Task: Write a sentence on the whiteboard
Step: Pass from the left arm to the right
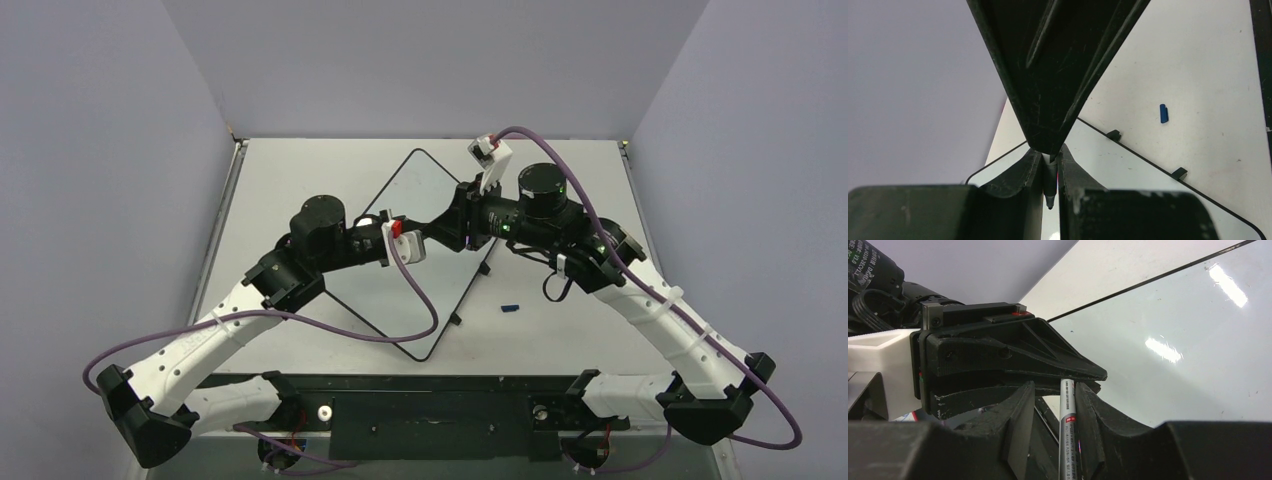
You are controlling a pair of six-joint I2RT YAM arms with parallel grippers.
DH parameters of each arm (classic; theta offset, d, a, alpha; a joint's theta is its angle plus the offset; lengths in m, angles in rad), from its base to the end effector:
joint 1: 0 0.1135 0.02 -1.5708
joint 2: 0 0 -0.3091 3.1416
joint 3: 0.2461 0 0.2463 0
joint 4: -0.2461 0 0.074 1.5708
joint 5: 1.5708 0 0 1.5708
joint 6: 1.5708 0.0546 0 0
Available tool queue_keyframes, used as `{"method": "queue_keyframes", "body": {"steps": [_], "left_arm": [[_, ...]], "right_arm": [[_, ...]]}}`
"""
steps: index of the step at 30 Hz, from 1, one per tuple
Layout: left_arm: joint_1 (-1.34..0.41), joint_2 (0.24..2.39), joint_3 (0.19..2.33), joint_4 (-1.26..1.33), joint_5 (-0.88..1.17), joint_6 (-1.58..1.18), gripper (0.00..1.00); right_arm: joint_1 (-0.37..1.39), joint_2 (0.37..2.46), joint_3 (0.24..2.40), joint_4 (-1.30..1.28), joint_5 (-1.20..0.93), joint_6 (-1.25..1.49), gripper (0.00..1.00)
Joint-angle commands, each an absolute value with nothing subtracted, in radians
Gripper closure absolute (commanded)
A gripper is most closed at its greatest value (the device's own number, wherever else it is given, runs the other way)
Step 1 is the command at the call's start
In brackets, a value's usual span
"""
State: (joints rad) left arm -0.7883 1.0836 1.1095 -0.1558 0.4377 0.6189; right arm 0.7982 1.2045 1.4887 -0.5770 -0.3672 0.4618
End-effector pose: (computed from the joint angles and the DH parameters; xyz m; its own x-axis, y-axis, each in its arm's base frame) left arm 0.1492 -0.1829 0.4368 0.4702 0.2724 -0.8395 0.8175 0.2241 0.5305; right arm 0.1545 0.1866 0.4906 -0.5851 -0.0044 -0.8110 -0.7234 0.4550 0.5194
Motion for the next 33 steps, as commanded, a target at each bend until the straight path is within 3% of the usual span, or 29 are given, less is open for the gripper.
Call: {"method": "queue_keyframes", "body": {"steps": [1,8,21,33], "left_arm": [[-0.793,1.088,1.161,-0.144,0.458,0.646,1.0],[-0.792,1.09,1.181,-0.164,0.444,0.668,1.0],[-0.792,1.09,1.197,-0.168,0.444,0.672,1.0],[-0.793,1.081,1.174,-0.152,0.447,0.66,1.0]], "right_arm": [[0.801,1.225,1.49,-0.549,-0.393,0.458,0.68],[0.804,1.24,1.5,-0.572,-0.401,0.443,0.73],[0.815,1.266,1.517,-0.613,-0.377,0.415,0.69],[0.83,1.28,1.517,-0.577,-0.365,0.429,0.84]]}}
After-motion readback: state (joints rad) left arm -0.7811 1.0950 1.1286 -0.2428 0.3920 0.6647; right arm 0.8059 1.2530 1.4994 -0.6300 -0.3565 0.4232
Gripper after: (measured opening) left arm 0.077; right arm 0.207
